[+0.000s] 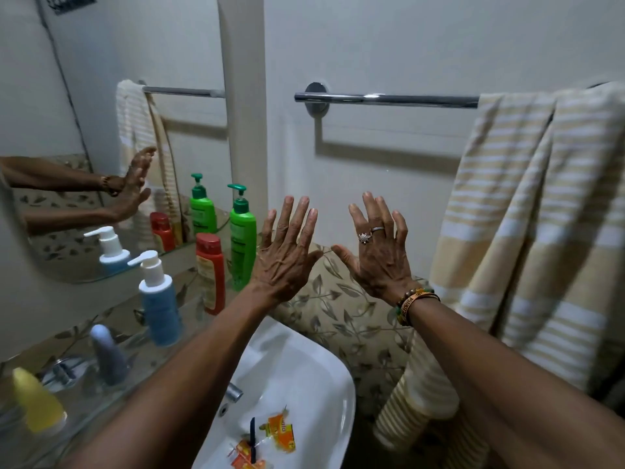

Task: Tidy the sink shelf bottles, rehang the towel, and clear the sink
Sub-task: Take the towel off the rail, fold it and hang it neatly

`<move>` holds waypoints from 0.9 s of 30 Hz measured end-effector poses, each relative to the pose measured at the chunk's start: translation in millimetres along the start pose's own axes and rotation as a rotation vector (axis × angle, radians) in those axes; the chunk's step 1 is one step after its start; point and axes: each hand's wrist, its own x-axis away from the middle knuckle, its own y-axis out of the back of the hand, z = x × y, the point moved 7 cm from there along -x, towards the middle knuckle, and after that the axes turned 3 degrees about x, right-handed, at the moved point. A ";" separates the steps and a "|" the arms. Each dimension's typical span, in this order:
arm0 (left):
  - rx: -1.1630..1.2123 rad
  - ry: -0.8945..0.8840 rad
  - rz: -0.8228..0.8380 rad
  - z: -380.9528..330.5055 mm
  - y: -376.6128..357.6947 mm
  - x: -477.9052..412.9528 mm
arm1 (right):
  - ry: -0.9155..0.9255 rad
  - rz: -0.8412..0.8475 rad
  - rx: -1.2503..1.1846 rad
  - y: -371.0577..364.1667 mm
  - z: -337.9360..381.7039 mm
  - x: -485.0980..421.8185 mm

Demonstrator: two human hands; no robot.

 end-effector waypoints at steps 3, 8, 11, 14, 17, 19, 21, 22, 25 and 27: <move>0.021 -0.009 -0.013 -12.5 2.3 -4.5 | -0.005 -0.014 0.016 12.5 -11.1 3.2; 0.034 0.002 -0.025 -34.6 9.7 -6.9 | -0.006 -0.043 0.021 29.8 -27.8 17.5; 0.037 0.014 0.010 -49.6 13.1 -0.3 | -0.001 -0.038 0.008 36.7 -32.7 29.6; 0.032 0.005 0.047 -64.1 16.8 7.4 | -0.021 -0.021 -0.003 44.6 -37.3 40.5; 0.045 0.000 0.052 -75.4 23.3 12.5 | -0.018 0.001 -0.019 52.8 -40.6 48.8; 0.054 0.000 0.050 -82.4 29.4 13.3 | -0.014 0.008 -0.030 58.0 -42.7 52.7; 0.067 0.000 0.054 -88.3 34.3 11.7 | -0.017 -0.009 -0.022 64.0 -47.1 55.0; 0.073 -0.003 0.054 -91.1 36.7 9.2 | -0.025 -0.015 -0.014 66.9 -50.5 54.9; 0.109 -0.019 0.049 -99.0 40.0 1.3 | -0.046 -0.009 0.012 74.3 -60.4 57.5; 0.122 -0.026 0.037 -104.3 38.4 -3.7 | -0.053 -0.011 0.034 79.6 -66.0 60.6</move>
